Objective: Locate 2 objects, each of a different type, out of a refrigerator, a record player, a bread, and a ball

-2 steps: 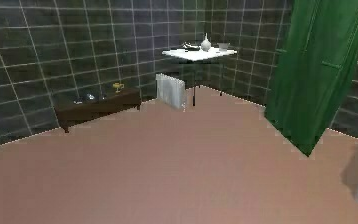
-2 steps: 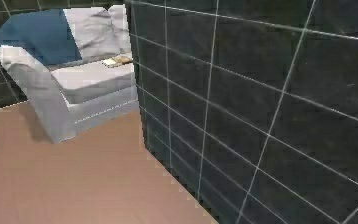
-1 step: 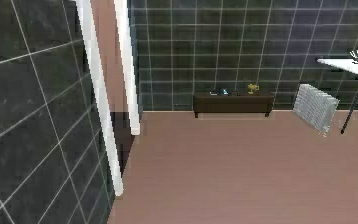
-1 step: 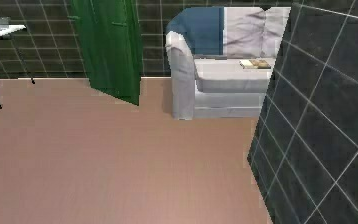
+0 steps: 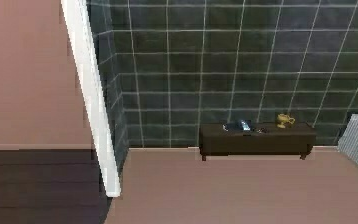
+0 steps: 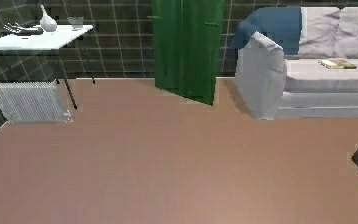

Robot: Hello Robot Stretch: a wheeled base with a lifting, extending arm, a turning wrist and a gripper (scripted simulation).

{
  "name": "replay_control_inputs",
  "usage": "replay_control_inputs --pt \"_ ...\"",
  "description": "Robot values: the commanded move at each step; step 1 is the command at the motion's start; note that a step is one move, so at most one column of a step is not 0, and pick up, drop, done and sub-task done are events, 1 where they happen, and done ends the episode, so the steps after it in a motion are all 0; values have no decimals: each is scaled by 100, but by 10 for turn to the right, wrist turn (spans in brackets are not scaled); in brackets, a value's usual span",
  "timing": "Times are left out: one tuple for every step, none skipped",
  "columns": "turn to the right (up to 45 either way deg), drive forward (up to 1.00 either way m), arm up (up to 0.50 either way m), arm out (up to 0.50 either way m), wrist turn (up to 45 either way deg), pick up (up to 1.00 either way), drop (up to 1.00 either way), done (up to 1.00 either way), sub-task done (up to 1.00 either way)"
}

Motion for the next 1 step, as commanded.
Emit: replay_control_inputs --pt "-60 0 0 0 0 0 0 0 0"
